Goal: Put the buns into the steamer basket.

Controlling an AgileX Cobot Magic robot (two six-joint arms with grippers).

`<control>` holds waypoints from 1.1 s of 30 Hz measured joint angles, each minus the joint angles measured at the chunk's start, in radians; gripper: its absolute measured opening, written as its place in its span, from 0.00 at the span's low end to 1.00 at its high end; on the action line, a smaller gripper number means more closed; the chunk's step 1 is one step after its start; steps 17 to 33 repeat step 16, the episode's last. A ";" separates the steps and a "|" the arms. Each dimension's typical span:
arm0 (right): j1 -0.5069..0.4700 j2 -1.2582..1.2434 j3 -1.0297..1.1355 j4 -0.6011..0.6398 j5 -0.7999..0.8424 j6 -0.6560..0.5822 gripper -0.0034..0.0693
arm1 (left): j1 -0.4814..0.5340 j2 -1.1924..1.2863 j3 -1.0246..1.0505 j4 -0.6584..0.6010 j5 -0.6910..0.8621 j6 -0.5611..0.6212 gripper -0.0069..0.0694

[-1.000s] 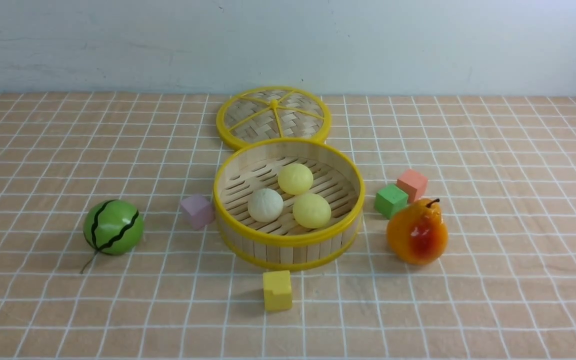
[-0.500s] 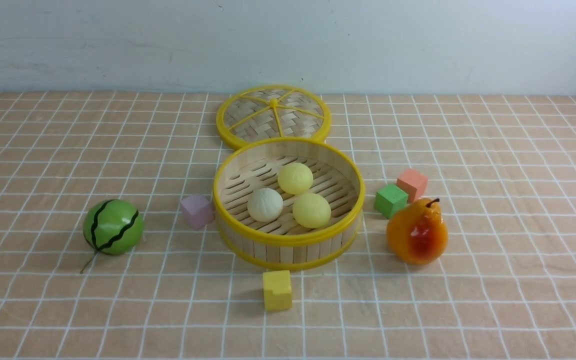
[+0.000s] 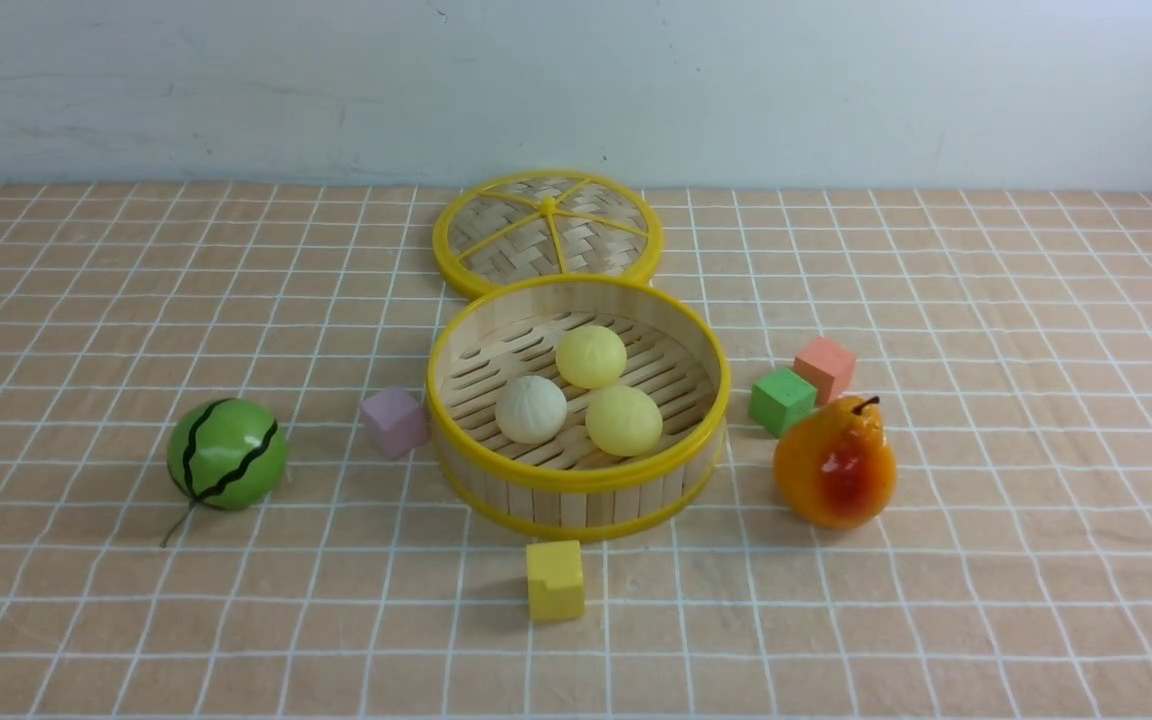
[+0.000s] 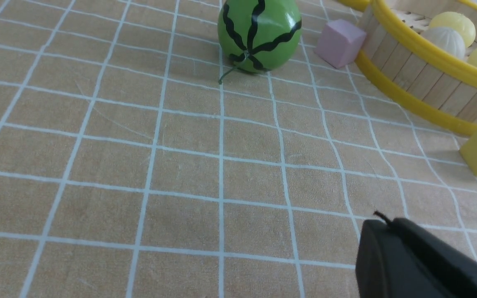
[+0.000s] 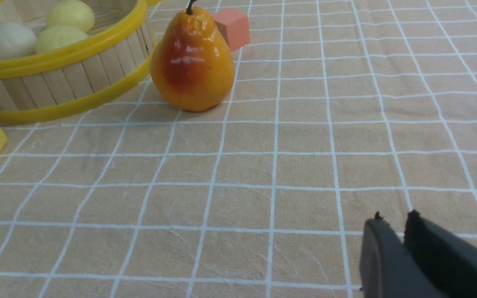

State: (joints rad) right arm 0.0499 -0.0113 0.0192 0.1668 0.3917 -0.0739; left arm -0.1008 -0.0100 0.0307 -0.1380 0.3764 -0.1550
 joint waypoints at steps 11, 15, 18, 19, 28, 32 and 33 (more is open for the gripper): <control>0.000 0.000 0.000 0.000 0.000 0.000 0.19 | 0.000 0.000 0.000 0.000 0.000 0.000 0.07; 0.000 0.000 0.000 0.000 0.000 0.000 0.20 | 0.000 0.000 0.000 0.000 0.000 0.000 0.07; 0.000 0.000 0.000 0.000 0.000 0.000 0.21 | 0.000 0.000 0.000 0.000 0.000 0.000 0.07; 0.000 0.000 0.000 0.000 0.000 0.000 0.21 | 0.000 0.000 0.000 0.000 0.000 0.000 0.07; 0.000 0.000 0.000 0.000 0.000 0.000 0.21 | 0.000 0.000 0.000 0.000 0.000 0.000 0.07; 0.000 0.000 0.000 0.000 0.000 0.000 0.21 | 0.000 0.000 0.000 0.000 0.000 0.000 0.07; 0.000 0.000 0.000 0.000 0.000 0.000 0.21 | 0.000 0.000 0.000 0.000 0.000 0.000 0.07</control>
